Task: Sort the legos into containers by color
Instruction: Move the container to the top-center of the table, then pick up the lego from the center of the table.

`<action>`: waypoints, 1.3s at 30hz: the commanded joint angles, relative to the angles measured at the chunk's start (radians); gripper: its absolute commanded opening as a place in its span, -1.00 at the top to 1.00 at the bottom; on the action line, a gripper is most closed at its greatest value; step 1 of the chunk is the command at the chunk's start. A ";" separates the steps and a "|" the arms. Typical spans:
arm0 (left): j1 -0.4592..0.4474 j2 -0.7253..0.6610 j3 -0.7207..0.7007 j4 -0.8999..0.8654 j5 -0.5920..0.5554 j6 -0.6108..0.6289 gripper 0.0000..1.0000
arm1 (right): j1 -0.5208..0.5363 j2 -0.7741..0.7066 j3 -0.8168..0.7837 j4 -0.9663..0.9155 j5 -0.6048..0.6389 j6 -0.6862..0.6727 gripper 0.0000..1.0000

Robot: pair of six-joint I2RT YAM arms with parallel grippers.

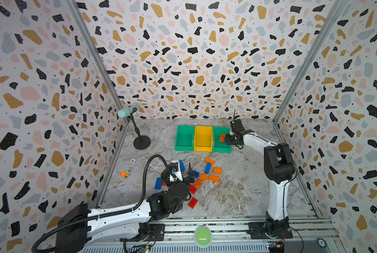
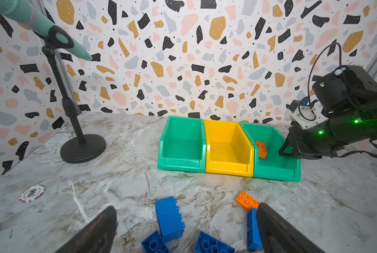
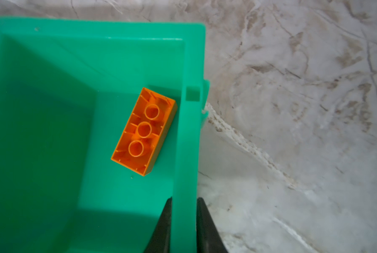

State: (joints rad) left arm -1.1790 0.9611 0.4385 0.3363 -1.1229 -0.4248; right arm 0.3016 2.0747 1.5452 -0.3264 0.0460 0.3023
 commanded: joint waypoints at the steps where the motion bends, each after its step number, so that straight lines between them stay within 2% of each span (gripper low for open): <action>1: 0.004 -0.034 -0.019 0.008 0.000 -0.019 -0.99 | -0.006 -0.100 -0.055 -0.018 0.027 -0.013 0.72; 5: 0.004 -0.059 -0.033 0.008 0.009 -0.016 -1.00 | -0.020 -0.148 -0.129 -0.004 0.060 -0.015 0.64; 6: 0.004 -0.065 -0.035 0.007 0.013 -0.015 -0.99 | -0.026 -0.156 -0.137 -0.002 0.060 -0.015 0.56; 10: 0.004 -0.074 -0.034 0.001 0.041 -0.018 -0.99 | -0.045 -0.182 -0.148 -0.002 0.075 -0.018 0.03; 11: 0.004 -0.073 -0.031 -0.003 0.050 -0.019 -1.00 | -0.045 -0.192 -0.145 -0.009 0.083 -0.017 -0.04; 17: 0.004 -0.036 0.001 -0.025 0.108 -0.002 -0.99 | -0.010 -0.335 -0.205 -0.044 0.096 -0.003 -0.21; 20: 0.004 0.002 0.023 -0.037 0.136 0.014 -0.99 | 0.043 -0.422 -0.274 -0.059 0.072 0.003 -0.29; 22: 0.004 0.027 0.039 -0.049 0.149 0.015 -1.00 | 0.096 -0.476 -0.334 -0.060 0.058 0.015 -0.42; 26: 0.004 0.046 0.045 -0.050 0.162 0.020 -1.00 | 0.202 -0.556 -0.435 -0.054 0.075 0.061 -0.42; 28: 0.004 0.045 0.044 -0.048 0.170 0.023 -1.00 | 0.247 -0.585 -0.473 -0.040 0.060 0.073 -0.28; 32: 0.004 0.032 0.040 -0.056 0.172 0.024 -1.00 | 0.303 -0.608 -0.517 -0.025 0.016 0.108 -0.26; 39: 0.004 -0.037 0.005 -0.110 0.177 -0.009 -1.00 | 0.383 -0.538 -0.573 0.022 -0.004 0.166 -0.47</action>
State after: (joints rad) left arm -1.1790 0.9565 0.4564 0.2424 -0.9424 -0.4149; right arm 0.6621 1.5146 0.9810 -0.3244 0.0551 0.4255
